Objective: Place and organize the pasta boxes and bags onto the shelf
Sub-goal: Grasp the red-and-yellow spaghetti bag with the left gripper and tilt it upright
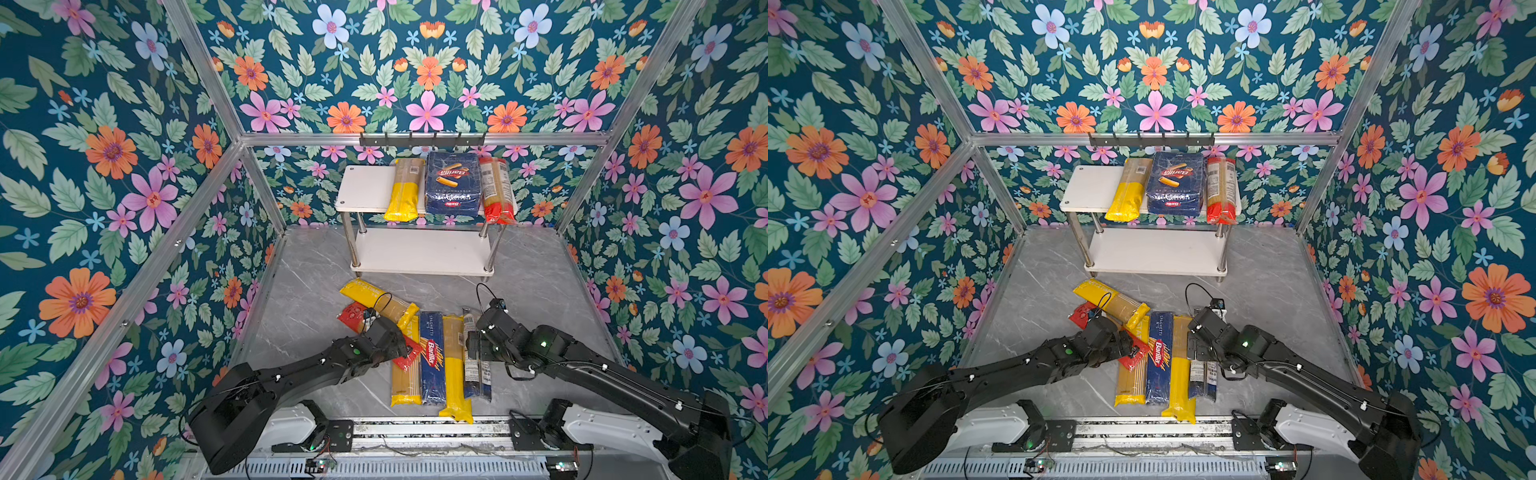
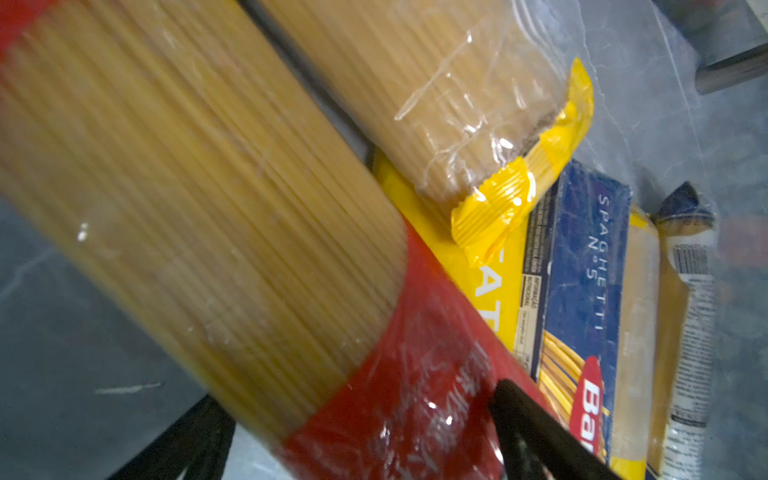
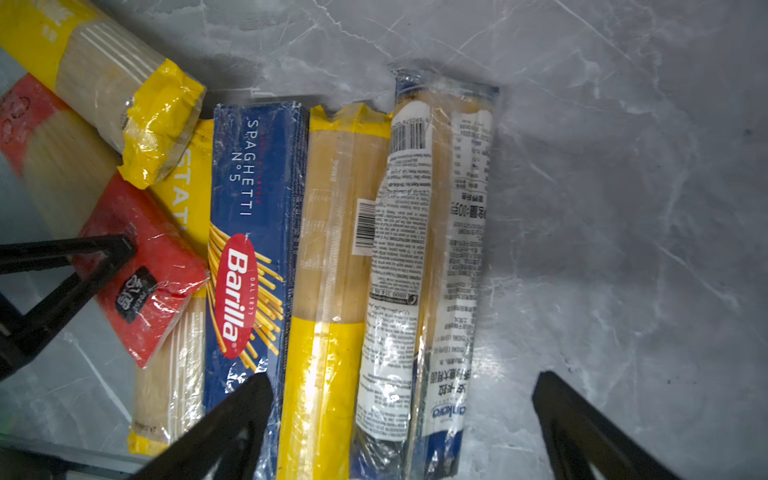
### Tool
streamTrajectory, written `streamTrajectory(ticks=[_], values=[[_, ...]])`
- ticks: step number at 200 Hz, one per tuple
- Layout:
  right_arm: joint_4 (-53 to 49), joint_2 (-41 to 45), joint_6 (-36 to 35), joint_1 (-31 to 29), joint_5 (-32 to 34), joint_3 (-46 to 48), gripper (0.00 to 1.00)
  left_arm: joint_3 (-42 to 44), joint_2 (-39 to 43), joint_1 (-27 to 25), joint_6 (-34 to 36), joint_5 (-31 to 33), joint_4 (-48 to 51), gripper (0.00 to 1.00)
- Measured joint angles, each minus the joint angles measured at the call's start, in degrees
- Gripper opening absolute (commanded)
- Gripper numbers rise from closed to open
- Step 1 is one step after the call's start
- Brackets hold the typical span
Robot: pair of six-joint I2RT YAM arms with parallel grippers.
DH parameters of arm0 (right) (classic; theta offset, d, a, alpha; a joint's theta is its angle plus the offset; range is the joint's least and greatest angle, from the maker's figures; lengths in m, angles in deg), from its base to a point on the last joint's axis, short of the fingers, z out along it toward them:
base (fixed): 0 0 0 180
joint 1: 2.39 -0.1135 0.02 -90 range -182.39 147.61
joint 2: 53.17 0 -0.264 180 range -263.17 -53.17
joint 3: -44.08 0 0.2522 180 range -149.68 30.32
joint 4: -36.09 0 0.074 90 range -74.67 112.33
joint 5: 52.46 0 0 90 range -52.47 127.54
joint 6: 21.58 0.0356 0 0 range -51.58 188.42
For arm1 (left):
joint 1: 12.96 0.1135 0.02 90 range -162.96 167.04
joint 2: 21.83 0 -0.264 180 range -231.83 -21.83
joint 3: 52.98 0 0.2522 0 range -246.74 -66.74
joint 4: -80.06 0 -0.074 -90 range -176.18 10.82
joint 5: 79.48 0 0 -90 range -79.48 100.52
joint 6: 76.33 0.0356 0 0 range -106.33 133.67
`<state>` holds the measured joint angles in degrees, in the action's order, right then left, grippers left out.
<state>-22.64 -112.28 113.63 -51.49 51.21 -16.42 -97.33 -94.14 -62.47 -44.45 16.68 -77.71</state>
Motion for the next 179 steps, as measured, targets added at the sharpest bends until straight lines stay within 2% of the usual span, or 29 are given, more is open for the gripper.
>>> streamTrajectory(ticks=[37, 50, 67, 84, 112, 133, 149, 159, 167, 179], values=[[0.2, 0.5, -0.7, 0.1, -1.5, 0.3, 0.99, -0.4, -2.3, -0.2, -0.2, 0.0, -1.5, 0.83], [0.2, 0.5, -0.9, 0.2, -1.5, 0.3, 0.99, -0.2, -2.8, -0.2, -0.5, 0.1, -2.8, 0.73], [0.1, 0.8, -0.9, 0.2, -1.6, 0.0, 0.99, 0.2, -3.0, -0.2, -1.2, 0.3, -4.3, 0.52], [0.0, 0.9, -0.9, 0.2, -1.6, -0.3, 0.99, 0.7, -2.4, -0.2, -2.6, 1.2, -5.5, 0.38], [-0.1, 0.7, -0.9, 0.2, -1.7, -1.0, 0.99, 2.2, -0.1, -0.1, -3.0, 3.0, -5.0, 0.26], [-0.1, 0.1, -0.9, 0.2, -1.7, -1.3, 0.99, 3.8, 3.5, -0.1, -2.8, 3.7, -2.2, 0.26], [-0.1, -0.6, -0.9, 0.2, -1.7, -1.5, 0.99, 5.2, 7.3, -0.1, -2.6, 4.0, 1.8, 0.31], [0.0, -1.1, -1.0, 0.2, -2.0, -1.6, 0.99, 5.8, 9.7, -0.1, -2.0, 4.5, 4.6, 0.40], [0.1, -1.5, -1.1, 0.2, -2.3, -1.8, 0.99, 6.3, 11.8, 0.0, -1.9, 5.0, 7.3, 0.53], [0.4, -2.3, -1.2, 0.2, -2.6, -2.0, 0.99, 6.8, 14.4, 0.4, -2.0, 6.2, 10.6, 0.64]])
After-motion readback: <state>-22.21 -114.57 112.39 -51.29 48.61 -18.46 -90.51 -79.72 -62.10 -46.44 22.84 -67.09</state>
